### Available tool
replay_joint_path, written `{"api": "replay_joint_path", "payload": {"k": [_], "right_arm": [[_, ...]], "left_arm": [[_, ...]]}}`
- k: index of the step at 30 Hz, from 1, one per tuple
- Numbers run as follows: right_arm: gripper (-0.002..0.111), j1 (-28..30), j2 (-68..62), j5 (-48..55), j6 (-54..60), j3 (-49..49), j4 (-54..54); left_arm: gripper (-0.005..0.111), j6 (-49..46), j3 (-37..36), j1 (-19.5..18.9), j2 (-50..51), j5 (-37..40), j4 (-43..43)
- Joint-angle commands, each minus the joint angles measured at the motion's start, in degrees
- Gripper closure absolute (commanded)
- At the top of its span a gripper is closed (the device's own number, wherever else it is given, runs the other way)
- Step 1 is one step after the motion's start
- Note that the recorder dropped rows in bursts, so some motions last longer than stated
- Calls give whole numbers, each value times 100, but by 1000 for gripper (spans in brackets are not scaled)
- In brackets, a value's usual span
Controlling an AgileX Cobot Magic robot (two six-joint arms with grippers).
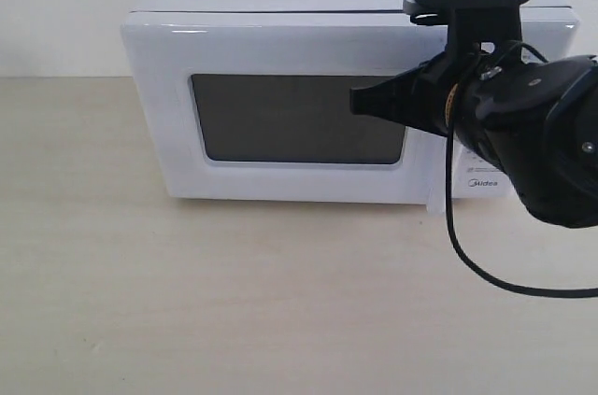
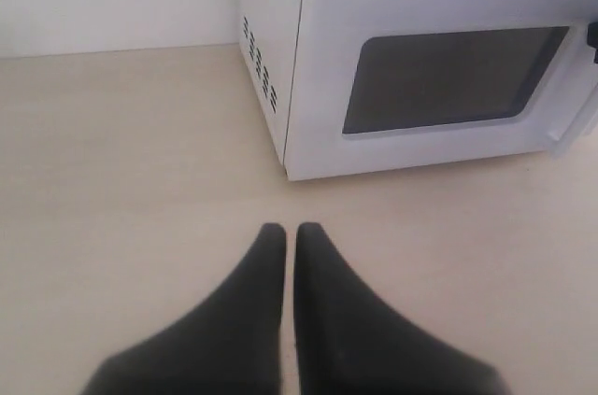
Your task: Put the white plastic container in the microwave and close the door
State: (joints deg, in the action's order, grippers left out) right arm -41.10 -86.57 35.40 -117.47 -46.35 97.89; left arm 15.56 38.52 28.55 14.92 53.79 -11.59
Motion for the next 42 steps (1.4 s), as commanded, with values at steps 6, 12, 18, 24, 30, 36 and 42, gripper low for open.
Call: {"api": "replay_joint_path", "payload": {"k": [6, 12, 18, 24, 30, 36, 42], "right_arm": [[109, 400, 12, 4, 24, -127, 205], [109, 400, 85, -169, 171, -156, 205], [109, -375, 521, 265, 719, 20, -227], [109, -1787, 1149, 1597, 975, 420, -610], [109, -2995, 1704, 3045, 962, 911, -888], [109, -3758, 2147, 3456, 1327, 1112, -1036], [109, -3855, 2197, 3456, 1302, 1112, -1014]], "left_arm": [[102, 56, -25, 1, -21, 258, -39], [102, 56, -25, 1, -47, 356, -25], [102, 56, -25, 1, -149, 342, -201], [102, 56, -25, 1, -150, 291, -431], [102, 56, -25, 1, -150, 317, -511], [102, 56, -25, 1, -150, 317, -511], [102, 56, -25, 1, -150, 317, -522]]}}
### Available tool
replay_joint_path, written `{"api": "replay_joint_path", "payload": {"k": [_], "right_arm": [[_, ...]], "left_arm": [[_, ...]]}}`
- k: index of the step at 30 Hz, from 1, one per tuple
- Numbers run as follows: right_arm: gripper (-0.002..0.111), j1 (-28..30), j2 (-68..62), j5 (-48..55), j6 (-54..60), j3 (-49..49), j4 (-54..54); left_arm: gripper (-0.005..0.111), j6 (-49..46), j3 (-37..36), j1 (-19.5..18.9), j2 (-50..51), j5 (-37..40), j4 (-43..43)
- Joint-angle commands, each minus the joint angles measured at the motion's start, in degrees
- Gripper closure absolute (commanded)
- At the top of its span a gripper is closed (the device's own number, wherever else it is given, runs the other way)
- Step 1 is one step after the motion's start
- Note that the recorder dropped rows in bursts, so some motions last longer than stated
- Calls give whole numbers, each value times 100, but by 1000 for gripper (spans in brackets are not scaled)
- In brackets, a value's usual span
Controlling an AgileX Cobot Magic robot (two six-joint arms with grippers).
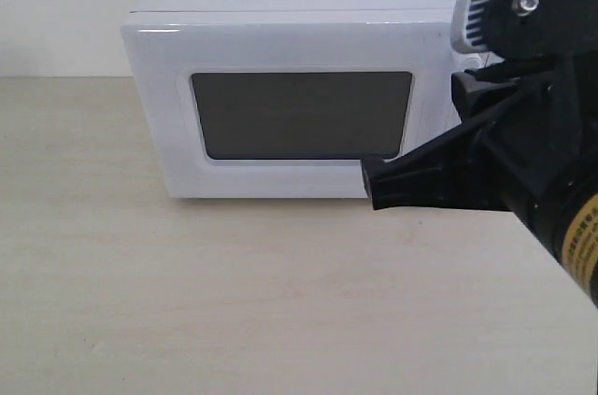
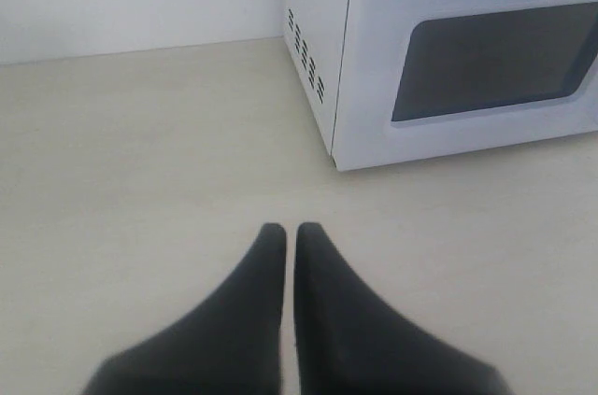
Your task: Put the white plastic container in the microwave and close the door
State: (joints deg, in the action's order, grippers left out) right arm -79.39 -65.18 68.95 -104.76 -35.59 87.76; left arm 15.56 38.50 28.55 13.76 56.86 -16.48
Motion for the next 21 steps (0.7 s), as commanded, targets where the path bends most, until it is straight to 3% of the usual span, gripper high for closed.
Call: {"api": "replay_joint_path", "payload": {"k": [1, 21], "right_arm": [[109, -25, 57, 101, 32, 35, 0], [109, -25, 218, 101, 18, 35, -132]], "left_arm": [[102, 56, -23, 1, -34, 10, -47], [102, 56, -23, 1, -34, -11, -48]]}}
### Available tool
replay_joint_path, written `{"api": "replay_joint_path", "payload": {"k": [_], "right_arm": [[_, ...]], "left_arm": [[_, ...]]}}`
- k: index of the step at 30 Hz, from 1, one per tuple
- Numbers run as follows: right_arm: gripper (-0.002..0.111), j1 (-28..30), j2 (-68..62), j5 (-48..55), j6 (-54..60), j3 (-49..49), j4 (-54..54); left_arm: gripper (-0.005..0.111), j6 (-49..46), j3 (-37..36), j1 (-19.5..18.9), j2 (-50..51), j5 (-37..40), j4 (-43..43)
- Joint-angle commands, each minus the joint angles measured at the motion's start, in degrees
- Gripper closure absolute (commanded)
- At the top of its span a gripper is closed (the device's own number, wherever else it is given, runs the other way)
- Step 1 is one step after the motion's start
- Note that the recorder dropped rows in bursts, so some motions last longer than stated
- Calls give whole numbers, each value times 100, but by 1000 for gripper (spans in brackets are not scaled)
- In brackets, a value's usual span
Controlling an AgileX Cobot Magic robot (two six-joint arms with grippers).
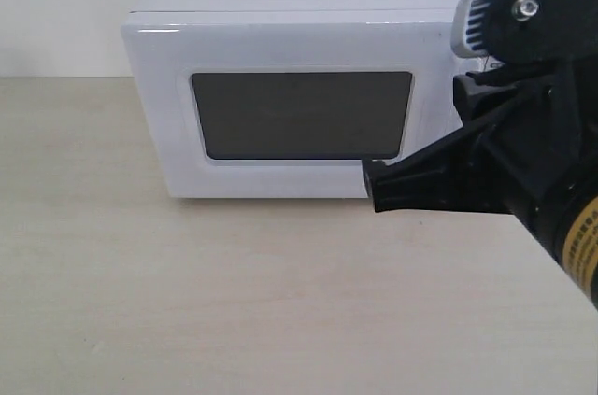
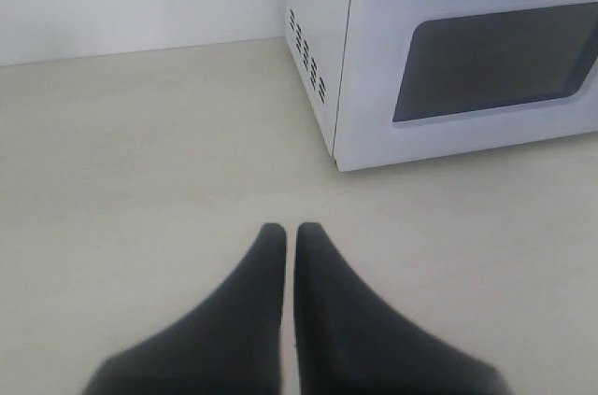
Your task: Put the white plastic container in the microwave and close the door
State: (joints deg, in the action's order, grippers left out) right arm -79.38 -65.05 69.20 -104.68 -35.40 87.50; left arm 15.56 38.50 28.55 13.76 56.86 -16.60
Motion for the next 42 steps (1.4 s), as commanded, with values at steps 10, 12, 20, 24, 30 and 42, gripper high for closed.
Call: {"api": "replay_joint_path", "payload": {"k": [10, 12, 20, 24, 30, 42], "right_arm": [[109, 3212, 681, -3745, 49, 17, 452], [109, 4460, 1372, -5484, 464, 76, 463], [109, 7185, 4111, -6763, 755, 1323, 541], [109, 7373, 4529, -6694, 767, 1691, 517], [109, 7363, 4558, -6770, 757, 1937, 429], [109, 7363, 4558, -6709, 7632, 2001, -5877]], "left_arm": [[102, 56, -23, 1, -34, -11, -36], [102, 56, -23, 1, -34, -11, -36], [102, 56, -23, 1, -34, -11, -36], [102, 56, -23, 1, -34, -11, -36], [102, 56, -23, 1, -34, -11, -36], [102, 56, -23, 1, -34, -11, -36]]}}
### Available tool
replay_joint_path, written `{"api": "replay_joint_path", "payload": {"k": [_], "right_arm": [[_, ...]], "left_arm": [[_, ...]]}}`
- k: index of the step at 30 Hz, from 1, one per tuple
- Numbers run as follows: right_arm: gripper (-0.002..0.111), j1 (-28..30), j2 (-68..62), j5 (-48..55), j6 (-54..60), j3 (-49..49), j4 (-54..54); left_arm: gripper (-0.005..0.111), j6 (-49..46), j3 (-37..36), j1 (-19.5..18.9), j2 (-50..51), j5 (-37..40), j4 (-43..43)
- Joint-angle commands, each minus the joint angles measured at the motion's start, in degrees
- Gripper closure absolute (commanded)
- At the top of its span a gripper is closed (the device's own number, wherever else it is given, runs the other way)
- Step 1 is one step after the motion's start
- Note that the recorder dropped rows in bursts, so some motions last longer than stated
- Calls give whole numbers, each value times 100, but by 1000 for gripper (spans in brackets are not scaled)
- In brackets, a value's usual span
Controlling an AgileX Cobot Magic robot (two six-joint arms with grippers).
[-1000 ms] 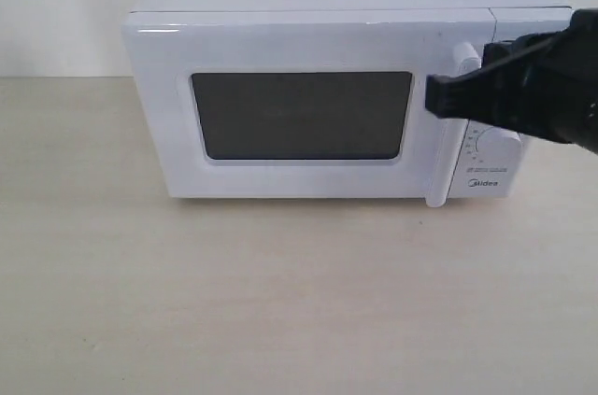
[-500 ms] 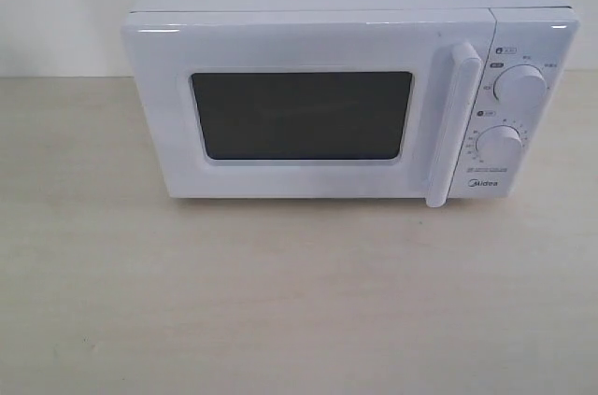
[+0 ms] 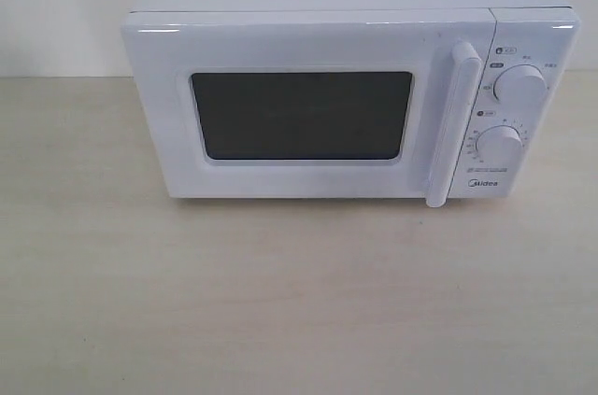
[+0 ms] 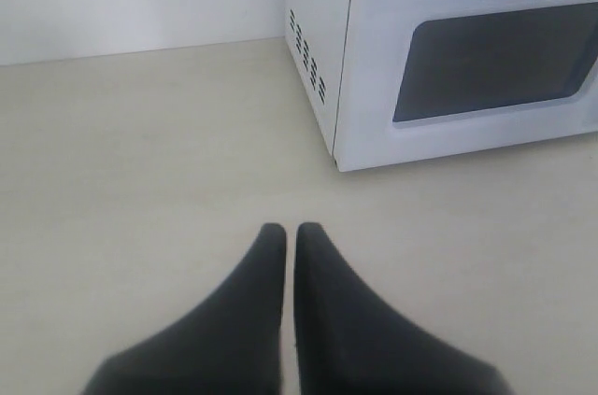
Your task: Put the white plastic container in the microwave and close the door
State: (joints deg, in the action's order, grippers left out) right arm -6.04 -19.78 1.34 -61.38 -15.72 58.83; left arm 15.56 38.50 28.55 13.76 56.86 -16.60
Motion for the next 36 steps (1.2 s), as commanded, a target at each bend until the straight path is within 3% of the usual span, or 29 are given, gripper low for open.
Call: {"api": "replay_joint_path", "payload": {"k": [1, 3, 6, 32, 36], "right_arm": [[109, 29, 31, 77, 4065, 33, -3694], [109, 29, 31, 77, 5061, 33, -4528], [109, 29, 31, 77, 5562, 33, -4980], [109, 29, 57, 442, 6138, 33, -5450], [109, 29, 853, 767, 6172, 33, -5714]], "left_arm": [[102, 56, -23, 1, -34, -11, -36], [102, 56, -23, 1, -34, -11, -36], [102, 56, -23, 1, -34, -11, -36], [102, 56, -23, 1, -34, -11, -36], [102, 56, -23, 1, -34, -11, -36]]}}
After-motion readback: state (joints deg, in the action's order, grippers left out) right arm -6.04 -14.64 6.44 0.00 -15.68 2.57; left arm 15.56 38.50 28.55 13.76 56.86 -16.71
